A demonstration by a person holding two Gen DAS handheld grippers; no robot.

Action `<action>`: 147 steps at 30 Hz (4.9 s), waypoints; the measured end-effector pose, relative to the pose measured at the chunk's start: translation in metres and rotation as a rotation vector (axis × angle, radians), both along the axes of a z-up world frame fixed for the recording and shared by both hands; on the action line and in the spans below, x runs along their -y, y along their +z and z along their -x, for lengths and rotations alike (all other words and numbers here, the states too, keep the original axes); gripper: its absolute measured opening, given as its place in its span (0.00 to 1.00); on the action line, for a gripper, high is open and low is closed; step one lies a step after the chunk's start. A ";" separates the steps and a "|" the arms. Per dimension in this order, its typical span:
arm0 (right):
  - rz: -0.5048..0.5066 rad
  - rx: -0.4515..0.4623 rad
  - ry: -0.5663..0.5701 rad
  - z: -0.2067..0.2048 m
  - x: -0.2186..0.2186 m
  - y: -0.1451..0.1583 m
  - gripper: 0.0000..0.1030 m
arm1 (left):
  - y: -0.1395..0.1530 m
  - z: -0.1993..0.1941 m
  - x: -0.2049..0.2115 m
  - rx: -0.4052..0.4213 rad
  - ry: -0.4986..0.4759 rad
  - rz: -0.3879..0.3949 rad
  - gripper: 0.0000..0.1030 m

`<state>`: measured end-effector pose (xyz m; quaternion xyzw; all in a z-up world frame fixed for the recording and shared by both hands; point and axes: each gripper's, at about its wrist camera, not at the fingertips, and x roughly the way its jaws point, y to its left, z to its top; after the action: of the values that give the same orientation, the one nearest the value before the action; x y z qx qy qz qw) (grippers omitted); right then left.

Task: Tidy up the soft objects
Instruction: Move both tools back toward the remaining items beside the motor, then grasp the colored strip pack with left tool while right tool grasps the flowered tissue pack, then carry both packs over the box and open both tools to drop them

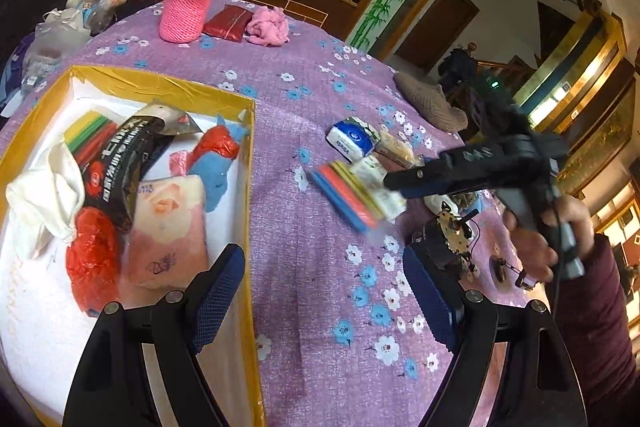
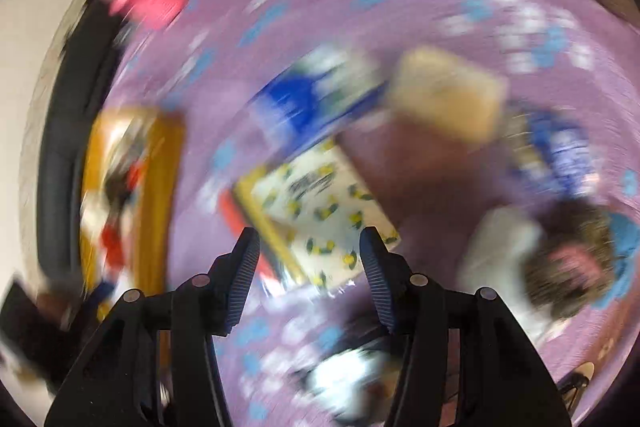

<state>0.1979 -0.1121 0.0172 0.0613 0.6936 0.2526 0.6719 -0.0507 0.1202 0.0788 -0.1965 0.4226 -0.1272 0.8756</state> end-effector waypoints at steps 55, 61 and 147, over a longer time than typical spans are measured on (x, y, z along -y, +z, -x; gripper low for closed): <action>-0.094 0.378 -0.315 0.113 0.083 0.090 0.50 | -0.047 -0.134 0.104 -0.172 0.099 -0.266 0.79; -0.136 0.341 -0.309 0.142 0.103 0.073 0.50 | -0.048 -0.125 0.132 -0.159 0.057 -0.369 0.80; -0.002 0.326 0.227 0.198 -0.251 0.004 0.49 | 0.024 0.097 -0.193 0.102 0.400 -0.078 0.70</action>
<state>0.0002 0.1385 0.0213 -0.0586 0.5779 0.3341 0.7423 -0.1480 0.3135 0.1033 -0.2358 0.3348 0.0557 0.9106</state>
